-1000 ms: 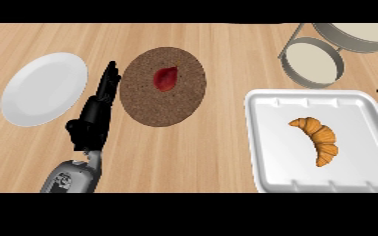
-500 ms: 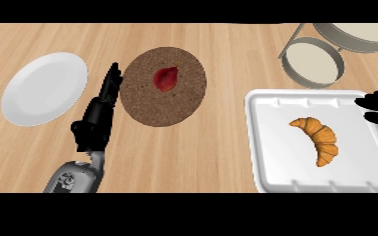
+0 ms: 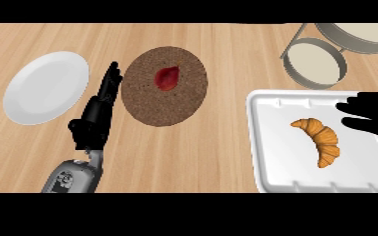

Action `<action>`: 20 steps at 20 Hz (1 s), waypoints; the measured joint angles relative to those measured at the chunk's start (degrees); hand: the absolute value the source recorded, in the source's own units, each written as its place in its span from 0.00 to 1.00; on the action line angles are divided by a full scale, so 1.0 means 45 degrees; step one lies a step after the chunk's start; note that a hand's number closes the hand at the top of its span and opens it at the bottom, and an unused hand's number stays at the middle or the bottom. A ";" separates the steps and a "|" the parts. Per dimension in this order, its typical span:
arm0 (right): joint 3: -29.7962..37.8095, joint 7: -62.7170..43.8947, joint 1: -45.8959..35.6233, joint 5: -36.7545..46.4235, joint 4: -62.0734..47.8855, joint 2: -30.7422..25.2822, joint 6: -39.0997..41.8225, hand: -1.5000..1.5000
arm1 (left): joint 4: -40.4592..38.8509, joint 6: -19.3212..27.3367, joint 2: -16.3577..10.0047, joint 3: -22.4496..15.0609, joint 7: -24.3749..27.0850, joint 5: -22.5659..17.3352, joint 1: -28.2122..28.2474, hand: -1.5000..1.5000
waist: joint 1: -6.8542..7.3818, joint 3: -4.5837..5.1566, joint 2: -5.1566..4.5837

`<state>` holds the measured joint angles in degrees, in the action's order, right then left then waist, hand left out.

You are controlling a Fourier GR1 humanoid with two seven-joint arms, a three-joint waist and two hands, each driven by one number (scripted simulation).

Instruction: Pick the croissant from the tray and place it in the tiered basket

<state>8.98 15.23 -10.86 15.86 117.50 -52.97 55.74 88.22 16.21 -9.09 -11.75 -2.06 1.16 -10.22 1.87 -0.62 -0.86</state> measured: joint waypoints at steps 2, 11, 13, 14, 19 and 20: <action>-0.0409 0.0786 0.0207 0.0685 -0.0034 -0.0269 -0.0879 0.00 | -0.0052 0.0038 0.0081 -0.0043 0.0094 0.0048 0.0043 0.50 | -0.0027 0.0010 0.0011; -0.2258 0.5697 0.1192 0.4419 -0.3947 -0.1200 -0.6480 0.00 | -0.0033 0.0126 0.0198 -0.0056 0.0006 0.0249 0.0008 0.50 | -0.0029 0.0067 0.0038; -0.2701 0.6573 0.0955 0.5038 -0.5400 -0.1145 -0.7406 0.00 | -0.0088 0.0186 0.0318 -0.0110 0.0045 0.0332 0.0049 0.50 | -0.0012 0.0082 0.0046; -0.2850 0.7014 0.0807 0.5237 -0.6085 -0.1141 -0.7793 0.00 | -0.0158 0.0243 0.0430 -0.0194 0.0158 0.0411 0.0135 0.50 | -0.0020 0.0089 0.0053; -0.3946 0.8097 0.0014 0.6300 -0.8572 -0.0699 -0.8927 0.00 | -0.0073 -0.0153 0.0148 0.0176 0.0003 0.0218 0.0064 0.50 | -0.0075 0.0114 0.0095; -0.4070 0.8238 -0.0296 0.6407 -0.8961 -0.0642 -0.8976 0.00 | -0.0194 -0.0201 0.0168 0.0226 0.0032 0.0215 0.0007 0.50 | -0.0100 0.0113 0.0101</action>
<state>-9.34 52.30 -12.20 44.69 77.18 -55.86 15.35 87.35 15.31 -8.34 -10.74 -1.91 2.12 -10.19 1.42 -0.11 -0.40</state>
